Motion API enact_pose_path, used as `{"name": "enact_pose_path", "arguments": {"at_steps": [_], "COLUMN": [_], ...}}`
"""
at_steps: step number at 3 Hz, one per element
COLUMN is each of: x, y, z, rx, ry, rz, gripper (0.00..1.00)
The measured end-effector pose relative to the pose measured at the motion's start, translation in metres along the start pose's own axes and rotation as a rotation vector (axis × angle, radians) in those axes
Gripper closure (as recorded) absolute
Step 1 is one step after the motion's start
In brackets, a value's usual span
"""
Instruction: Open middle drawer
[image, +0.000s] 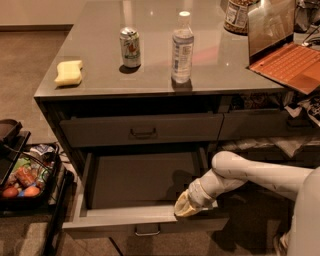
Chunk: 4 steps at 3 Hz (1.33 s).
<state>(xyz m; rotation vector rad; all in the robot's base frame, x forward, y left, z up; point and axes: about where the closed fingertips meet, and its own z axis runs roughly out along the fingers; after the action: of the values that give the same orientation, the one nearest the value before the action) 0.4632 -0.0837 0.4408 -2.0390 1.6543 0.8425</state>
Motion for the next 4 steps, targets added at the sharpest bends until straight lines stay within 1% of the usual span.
{"name": "enact_pose_path", "arguments": {"at_steps": [1,2,3,4], "x": [-0.008,-0.027,-0.044,-0.038], "y": [-0.005,-0.012,-0.019,-0.032], "z": [-0.006,-0.034,-0.069,-0.078], "rx": [0.009,0.075,0.160,0.193], "ry": [0.017,0.050,0.082,0.118], "rz": [-0.032,-0.089,-0.130,-0.160], "gripper": [1.00,1.00,1.00,1.00]}}
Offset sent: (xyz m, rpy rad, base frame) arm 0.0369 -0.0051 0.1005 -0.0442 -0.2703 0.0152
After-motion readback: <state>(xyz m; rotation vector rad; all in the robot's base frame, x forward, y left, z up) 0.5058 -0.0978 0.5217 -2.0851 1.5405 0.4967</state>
